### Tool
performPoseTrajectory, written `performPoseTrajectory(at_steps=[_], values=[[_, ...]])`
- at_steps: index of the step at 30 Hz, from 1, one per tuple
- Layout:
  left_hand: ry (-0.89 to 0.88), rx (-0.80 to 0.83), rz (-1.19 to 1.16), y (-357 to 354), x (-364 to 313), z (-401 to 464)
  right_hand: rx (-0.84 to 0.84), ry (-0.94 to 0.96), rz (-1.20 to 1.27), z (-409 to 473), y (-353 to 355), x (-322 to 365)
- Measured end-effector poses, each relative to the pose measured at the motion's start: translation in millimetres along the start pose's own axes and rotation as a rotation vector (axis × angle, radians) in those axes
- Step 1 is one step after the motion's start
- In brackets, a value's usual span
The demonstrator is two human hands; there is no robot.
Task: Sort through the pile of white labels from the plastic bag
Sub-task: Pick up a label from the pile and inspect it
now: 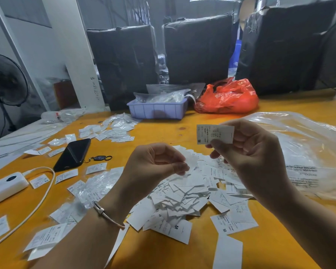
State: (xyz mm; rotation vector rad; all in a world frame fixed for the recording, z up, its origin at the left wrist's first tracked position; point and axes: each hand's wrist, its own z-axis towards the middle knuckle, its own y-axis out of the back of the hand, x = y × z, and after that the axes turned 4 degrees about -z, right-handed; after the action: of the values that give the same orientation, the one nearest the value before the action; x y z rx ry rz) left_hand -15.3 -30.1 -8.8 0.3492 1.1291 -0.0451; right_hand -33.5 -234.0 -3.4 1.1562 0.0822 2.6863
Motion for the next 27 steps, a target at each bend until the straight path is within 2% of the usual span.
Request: performPoseTrajectory(at_steps=[7, 15, 27], values=[[-0.024, 0.004, 0.019, -1, 0, 0, 0.047, 0.079, -0.138, -3, -1, 7], [-0.036, 0.000, 0.015, -1, 0, -1, 0.102, 0.141, -0.188, -2, 0, 6], [-0.032, 0.010, 0.003, 0, 1, 0, 0.162, 0.171, -0.352, -3, 0, -6]])
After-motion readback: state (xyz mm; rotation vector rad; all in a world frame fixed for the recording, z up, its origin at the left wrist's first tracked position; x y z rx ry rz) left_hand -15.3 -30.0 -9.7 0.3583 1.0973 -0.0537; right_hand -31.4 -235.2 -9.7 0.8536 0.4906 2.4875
